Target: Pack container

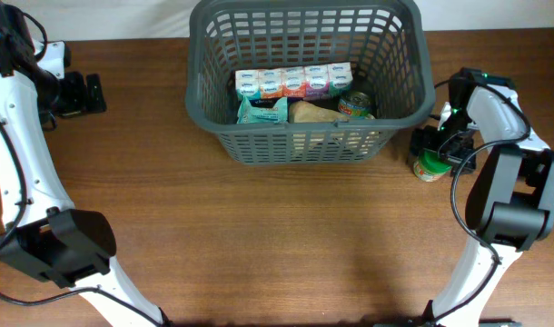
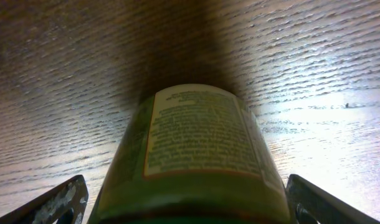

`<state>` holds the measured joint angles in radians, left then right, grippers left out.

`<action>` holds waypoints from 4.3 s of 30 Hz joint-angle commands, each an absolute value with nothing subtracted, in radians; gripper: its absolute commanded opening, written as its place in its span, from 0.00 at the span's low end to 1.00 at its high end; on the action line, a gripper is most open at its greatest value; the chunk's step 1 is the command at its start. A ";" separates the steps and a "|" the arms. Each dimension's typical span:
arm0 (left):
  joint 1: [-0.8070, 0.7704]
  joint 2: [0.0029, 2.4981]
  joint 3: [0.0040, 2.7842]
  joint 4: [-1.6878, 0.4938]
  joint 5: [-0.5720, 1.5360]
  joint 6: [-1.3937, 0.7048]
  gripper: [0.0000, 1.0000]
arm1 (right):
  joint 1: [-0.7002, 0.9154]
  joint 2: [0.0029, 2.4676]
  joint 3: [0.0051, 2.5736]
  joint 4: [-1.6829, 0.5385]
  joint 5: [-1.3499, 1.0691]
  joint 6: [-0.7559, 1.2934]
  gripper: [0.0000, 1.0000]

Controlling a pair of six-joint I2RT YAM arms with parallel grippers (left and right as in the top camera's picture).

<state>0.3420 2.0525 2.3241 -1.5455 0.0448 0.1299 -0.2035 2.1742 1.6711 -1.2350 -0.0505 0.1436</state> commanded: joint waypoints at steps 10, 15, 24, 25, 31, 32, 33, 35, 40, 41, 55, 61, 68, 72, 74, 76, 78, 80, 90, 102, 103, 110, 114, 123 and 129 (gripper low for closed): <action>0.348 2.049 2.316 -1.546 0.052 0.120 0.99 | -0.232 2.170 1.643 -1.206 -0.041 0.140 0.92; 0.348 2.049 2.316 -1.546 0.052 0.120 0.99 | -0.262 2.170 1.643 -1.207 -0.046 0.159 0.83; 0.348 2.049 2.316 -1.546 0.052 0.120 0.99 | -0.267 2.170 1.643 -1.212 -0.052 0.162 0.78; 0.348 2.049 2.316 -1.546 0.052 0.120 0.99 | -0.267 2.170 1.643 -1.214 -0.052 0.162 0.78; 0.348 2.049 2.316 -1.546 0.052 0.120 0.99 | -0.267 2.170 1.643 -1.225 -0.052 0.165 0.75; 0.348 2.049 2.316 -1.546 0.052 0.120 0.99 | -0.267 2.170 1.643 -1.226 -0.052 0.165 0.72; 0.348 2.049 2.316 -1.546 0.052 0.120 0.99 | -0.267 2.170 1.643 -1.226 -0.052 0.165 0.71; 0.348 2.049 2.316 -1.546 0.052 0.120 0.99 | -0.267 2.170 1.643 -1.226 -0.052 0.166 0.60; 0.348 2.049 2.316 -1.546 0.052 0.120 0.99 | -0.267 2.170 1.644 -1.220 -0.052 0.173 0.52; 0.348 2.049 2.316 -1.546 0.052 0.120 0.99 | -0.268 2.170 1.644 -1.217 -0.052 0.173 0.51; 0.348 2.049 2.316 -1.546 0.052 0.120 0.99 | -0.303 2.019 2.061 -1.365 -0.053 0.199 0.22; 0.348 2.049 2.316 -1.546 0.052 0.120 0.99 | -0.257 1.907 2.441 -1.505 -0.082 0.183 0.04; 0.348 2.049 2.316 -1.546 0.052 0.120 0.99 | 0.018 1.802 2.595 -1.503 -0.196 0.053 0.04; 0.348 2.049 2.316 -1.546 0.052 0.120 0.99 | 0.154 1.842 2.587 -1.504 -0.195 0.025 0.04; 0.348 2.049 2.316 -1.546 0.052 0.120 0.99 | 0.234 1.908 2.584 -1.500 -0.178 0.009 0.04; 0.348 2.049 2.316 -1.546 0.052 0.120 0.99 | 0.271 1.973 2.584 -1.493 -0.146 0.007 0.04; 0.348 2.049 2.316 -1.546 0.052 0.120 0.99 | 0.290 2.046 2.584 -1.491 -0.143 0.007 0.04; 0.348 2.049 2.316 -1.546 0.052 0.120 0.99 | 0.298 2.128 2.584 -1.491 -0.143 0.007 0.04; 0.348 2.049 2.316 -1.546 0.052 0.120 0.99 | 0.301 2.432 2.584 -1.465 -0.147 0.016 0.13; 0.348 2.049 2.316 -1.546 0.052 0.120 0.99 | 0.238 2.283 2.709 -1.594 -0.146 0.033 0.98; 0.348 2.049 2.316 -1.546 0.052 0.120 0.99 | 0.227 2.259 2.729 -1.602 -0.146 0.033 0.98; 0.348 2.049 2.316 -1.546 0.052 0.120 0.99 | 0.009 1.968 2.833 -1.601 -0.146 0.033 0.98; 0.348 2.049 2.316 -1.546 0.052 0.120 0.99 | -0.156 1.895 2.833 -1.610 -0.051 0.030 0.98; 0.348 2.049 2.316 -1.546 0.052 0.120 0.99 | -0.467 1.898 2.811 -1.656 -0.242 0.041 0.99; 0.348 2.049 2.316 -1.546 0.052 0.120 0.99 | -0.472 1.831 2.812 -1.697 -0.303 -0.023 0.99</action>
